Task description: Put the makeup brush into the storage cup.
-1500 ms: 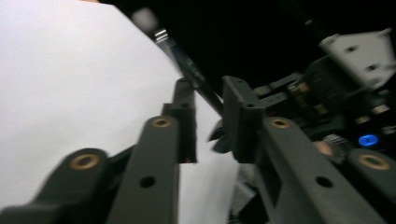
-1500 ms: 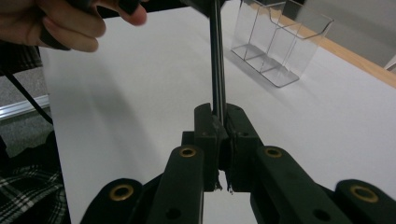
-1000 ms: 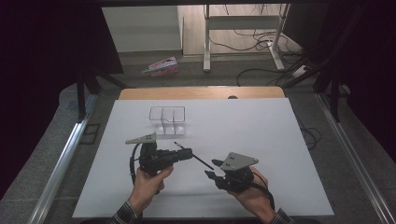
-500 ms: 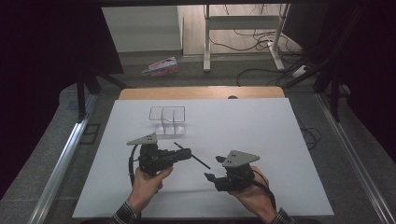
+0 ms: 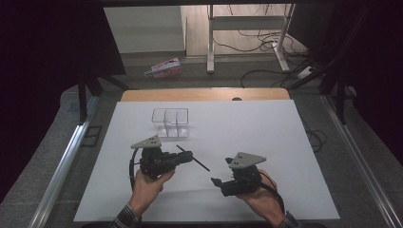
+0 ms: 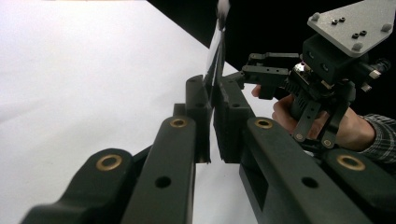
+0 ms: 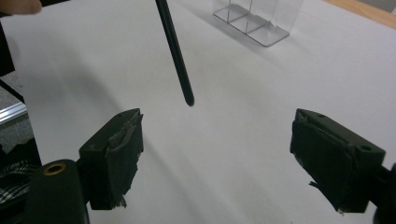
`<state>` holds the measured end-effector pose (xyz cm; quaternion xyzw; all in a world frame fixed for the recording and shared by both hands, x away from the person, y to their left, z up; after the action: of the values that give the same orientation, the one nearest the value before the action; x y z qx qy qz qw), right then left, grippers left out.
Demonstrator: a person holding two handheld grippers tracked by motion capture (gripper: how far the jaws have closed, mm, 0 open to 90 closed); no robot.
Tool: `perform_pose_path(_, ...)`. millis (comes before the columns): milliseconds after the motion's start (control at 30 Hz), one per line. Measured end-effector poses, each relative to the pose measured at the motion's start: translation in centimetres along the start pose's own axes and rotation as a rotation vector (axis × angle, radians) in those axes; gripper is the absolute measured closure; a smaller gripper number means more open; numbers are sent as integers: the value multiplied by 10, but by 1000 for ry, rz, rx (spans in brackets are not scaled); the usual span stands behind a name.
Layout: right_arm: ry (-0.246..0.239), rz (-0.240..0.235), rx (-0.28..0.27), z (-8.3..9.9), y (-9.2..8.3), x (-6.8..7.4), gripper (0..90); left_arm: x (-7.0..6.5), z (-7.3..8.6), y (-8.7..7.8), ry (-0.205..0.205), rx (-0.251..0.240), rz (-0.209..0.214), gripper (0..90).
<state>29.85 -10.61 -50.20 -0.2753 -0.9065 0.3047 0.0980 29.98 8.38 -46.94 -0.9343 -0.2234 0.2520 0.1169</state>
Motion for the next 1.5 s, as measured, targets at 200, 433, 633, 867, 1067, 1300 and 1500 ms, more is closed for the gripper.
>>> perform_pose_path(200, 2, 3, 24, 5, 1, -3, 140, 3, 1, -2, 24, 15, -45, 856)
perform_pose_path(433, 2, 19, 35, 9, -2, -10, 114, 6, 3, -4, 49, 36, -90, 856)
perform_pose_path(633, 19, 32, 51, 15, -5, -17, 95, 9, 5, -5, 64, 54, -128, 856)
perform_pose_path(867, 22, 51, 56, 19, -10, -25, 87, 11, 6, -8, 77, 64, -160, 855)
perform_pose_path(1067, 21, 61, 65, 22, -12, -28, 82, 13, 9, -9, 78, 80, -178, 856)
perform_pose_path(1300, 28, 71, 87, 27, -15, -34, 66, 17, 13, -11, 83, 104, -211, 856)
perform_pose_path(1500, 47, 83, 111, 33, -17, -41, 48, 22, 15, -14, 90, 120, -247, 856)
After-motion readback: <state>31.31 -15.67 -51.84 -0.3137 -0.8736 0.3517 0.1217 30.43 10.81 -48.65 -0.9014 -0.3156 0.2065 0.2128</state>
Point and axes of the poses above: each handheld gripper's, and its own axes: y roughly forward along the jaws, z roughly out of its underside, x roughly to its left, the point moved 7 cm from there along y, roughly forward along the jaws, and after that the axes turned 2 degrees about y, right-handed, at the moved point
